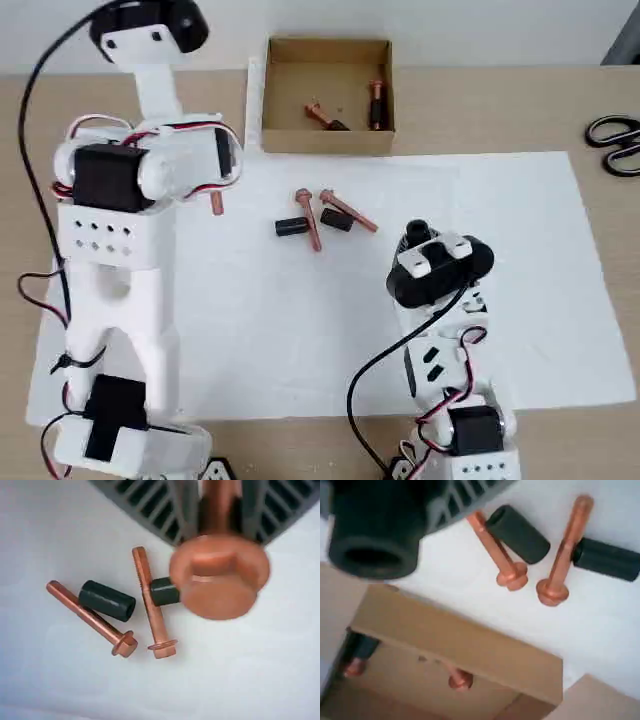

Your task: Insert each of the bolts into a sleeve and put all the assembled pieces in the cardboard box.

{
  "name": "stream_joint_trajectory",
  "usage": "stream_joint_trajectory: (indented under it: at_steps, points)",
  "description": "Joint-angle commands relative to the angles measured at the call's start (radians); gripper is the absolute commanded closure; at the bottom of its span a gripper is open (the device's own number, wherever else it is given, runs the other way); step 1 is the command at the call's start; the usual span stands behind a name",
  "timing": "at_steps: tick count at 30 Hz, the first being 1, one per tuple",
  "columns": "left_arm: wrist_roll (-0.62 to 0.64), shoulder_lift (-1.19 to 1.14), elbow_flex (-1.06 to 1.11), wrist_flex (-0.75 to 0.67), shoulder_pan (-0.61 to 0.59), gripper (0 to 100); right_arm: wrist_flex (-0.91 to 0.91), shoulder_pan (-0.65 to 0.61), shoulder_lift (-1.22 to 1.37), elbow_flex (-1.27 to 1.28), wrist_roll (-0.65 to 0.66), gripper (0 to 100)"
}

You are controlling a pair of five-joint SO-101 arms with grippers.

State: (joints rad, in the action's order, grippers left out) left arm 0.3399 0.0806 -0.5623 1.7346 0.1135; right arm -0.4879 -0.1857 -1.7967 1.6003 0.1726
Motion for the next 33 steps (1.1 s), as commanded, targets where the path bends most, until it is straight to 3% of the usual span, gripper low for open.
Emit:
stream_joint_trajectory:
  at_steps: [1, 8, 15, 22, 26, 33]
  points:
    - [0.006, 0.109, -0.002, -0.017, 0.043, 99, 0.151, -0.054, -0.018, 0.035, -0.012, 99.5]
    - [0.006, 0.167, -0.001, -0.035, 0.084, 99, 0.194, -0.197, -0.018, 0.051, -0.166, 99.5]
    - [0.006, 0.170, -0.001, -0.041, 0.086, 99, 0.194, -0.318, -0.018, 0.068, -0.176, 99.5]
    - [0.005, 0.163, 0.001, -0.193, 0.092, 99, 0.151, -0.392, -0.018, 0.083, -0.178, 99.5]
    - [-0.038, 0.180, -0.021, -0.269, 0.175, 99, 0.104, -0.404, -0.018, 0.083, -0.178, 99.5]
    - [-0.058, 0.331, -0.074, -0.215, 0.328, 99, 0.096, -0.404, -0.018, 0.083, -0.178, 99.5]
